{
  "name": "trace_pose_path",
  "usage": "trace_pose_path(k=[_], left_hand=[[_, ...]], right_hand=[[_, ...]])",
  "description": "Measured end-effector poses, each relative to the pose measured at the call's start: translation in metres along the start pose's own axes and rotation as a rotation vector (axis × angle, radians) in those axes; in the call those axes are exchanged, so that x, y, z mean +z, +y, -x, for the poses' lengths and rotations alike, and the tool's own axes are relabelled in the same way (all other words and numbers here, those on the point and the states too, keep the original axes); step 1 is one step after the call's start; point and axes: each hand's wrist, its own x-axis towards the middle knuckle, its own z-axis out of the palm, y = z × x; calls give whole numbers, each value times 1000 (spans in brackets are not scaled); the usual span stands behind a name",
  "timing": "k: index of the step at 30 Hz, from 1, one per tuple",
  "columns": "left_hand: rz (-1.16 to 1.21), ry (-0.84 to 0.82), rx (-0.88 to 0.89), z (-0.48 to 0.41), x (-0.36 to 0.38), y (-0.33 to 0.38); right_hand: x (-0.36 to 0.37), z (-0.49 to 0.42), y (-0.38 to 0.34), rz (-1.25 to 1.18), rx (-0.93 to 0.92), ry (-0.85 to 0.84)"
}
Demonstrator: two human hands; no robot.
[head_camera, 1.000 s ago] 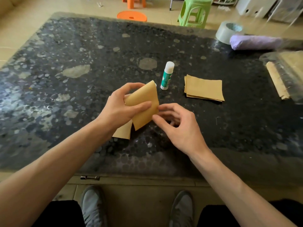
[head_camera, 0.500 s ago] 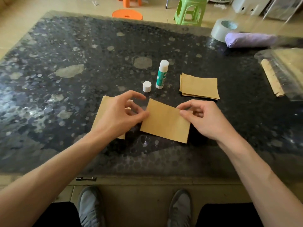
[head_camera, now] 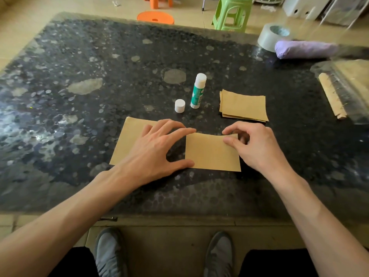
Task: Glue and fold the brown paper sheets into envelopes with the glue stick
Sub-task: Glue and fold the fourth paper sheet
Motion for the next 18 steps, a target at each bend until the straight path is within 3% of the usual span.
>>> trace_pose_path(k=[6, 12, 18], left_hand=[[-19, 9, 23, -1, 2, -2], [2, 41, 18, 0, 7, -2], [0, 36, 9, 1, 7, -2]], right_hand=[[11, -4, 0, 30, -95, 162], [37, -36, -21, -201, -146, 218], [58, -71, -37, -446, -66, 238]])
